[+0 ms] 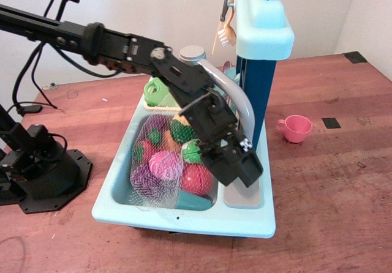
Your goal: Turn lever vertical to front
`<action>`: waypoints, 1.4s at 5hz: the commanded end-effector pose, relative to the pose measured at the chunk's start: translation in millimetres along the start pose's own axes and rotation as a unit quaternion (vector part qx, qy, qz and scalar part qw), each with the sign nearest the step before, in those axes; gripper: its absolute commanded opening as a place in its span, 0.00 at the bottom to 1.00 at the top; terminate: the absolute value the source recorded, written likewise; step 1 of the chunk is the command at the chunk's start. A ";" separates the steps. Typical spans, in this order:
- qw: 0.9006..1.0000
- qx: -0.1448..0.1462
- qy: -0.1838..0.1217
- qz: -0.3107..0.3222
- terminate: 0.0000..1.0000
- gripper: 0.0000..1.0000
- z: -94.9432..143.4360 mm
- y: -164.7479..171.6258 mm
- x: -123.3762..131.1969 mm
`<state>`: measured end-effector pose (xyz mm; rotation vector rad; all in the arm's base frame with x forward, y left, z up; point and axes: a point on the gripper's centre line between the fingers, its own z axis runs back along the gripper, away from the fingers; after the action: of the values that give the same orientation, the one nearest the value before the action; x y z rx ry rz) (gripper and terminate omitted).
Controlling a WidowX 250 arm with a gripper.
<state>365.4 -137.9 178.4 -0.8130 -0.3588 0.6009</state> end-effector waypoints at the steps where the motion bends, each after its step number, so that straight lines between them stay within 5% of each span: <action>1: 0.999 -0.005 -0.038 0.008 0.00 1.00 12.9 17.8 11.5; 4: 0.998 -0.012 -0.057 0.022 0.00 1.00 -2.8 27.6 25.2; 7: 0.996 -0.009 -0.083 0.020 0.00 1.00 32.2 25.8 15.4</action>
<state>342.4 -92.5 175.0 -0.7595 -0.4780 0.7133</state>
